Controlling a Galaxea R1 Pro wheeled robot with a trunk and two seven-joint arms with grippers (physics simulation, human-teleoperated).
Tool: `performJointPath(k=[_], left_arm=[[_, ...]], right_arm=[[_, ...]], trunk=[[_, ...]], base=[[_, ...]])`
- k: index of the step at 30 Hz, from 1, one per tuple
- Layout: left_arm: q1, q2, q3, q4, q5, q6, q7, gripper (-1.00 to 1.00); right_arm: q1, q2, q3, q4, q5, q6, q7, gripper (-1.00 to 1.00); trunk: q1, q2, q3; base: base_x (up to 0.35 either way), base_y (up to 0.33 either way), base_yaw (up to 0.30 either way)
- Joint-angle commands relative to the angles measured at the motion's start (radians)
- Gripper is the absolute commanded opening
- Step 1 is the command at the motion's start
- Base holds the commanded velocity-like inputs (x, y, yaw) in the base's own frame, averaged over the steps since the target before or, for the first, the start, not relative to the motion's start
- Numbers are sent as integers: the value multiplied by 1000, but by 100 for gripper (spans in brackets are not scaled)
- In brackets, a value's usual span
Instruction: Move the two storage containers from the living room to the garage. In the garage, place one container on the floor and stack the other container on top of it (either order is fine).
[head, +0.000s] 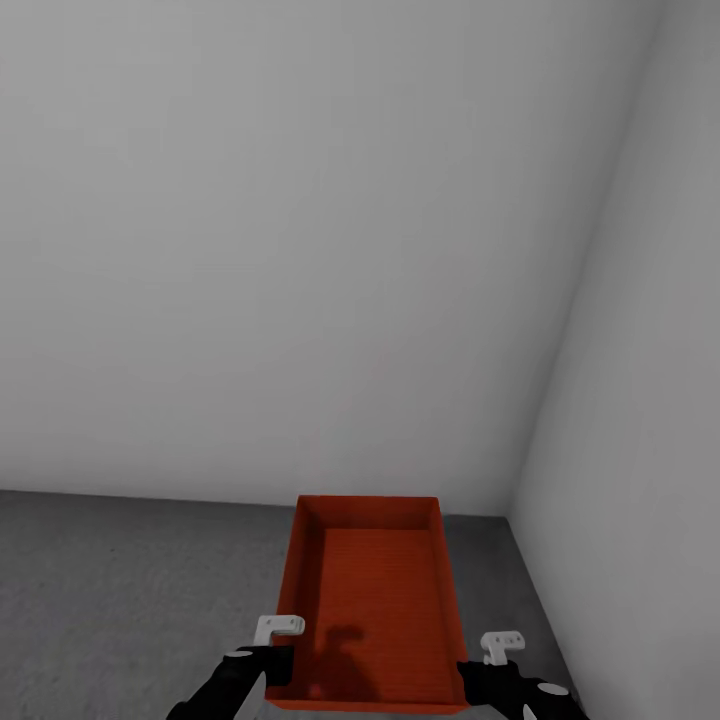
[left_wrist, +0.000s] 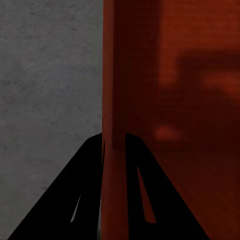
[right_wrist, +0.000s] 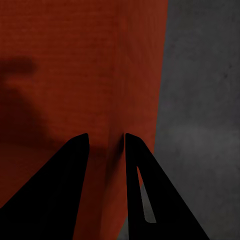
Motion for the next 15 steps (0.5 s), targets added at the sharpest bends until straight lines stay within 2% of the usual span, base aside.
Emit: performJointPath(k=[1,15], left_arm=[[-1,-4,2,-16,-3,-59,11,-100],[-1,-4,2,-16,-3,-58,11,-100]], right_arm=[[0,31,9,1,-4,6,-1,-100],[0,31,9,1,-4,6,-1,-100]], trunk=[[4,-8,-6],[58,-106,-73]], base=[[0,0,0],[0,0,0]])
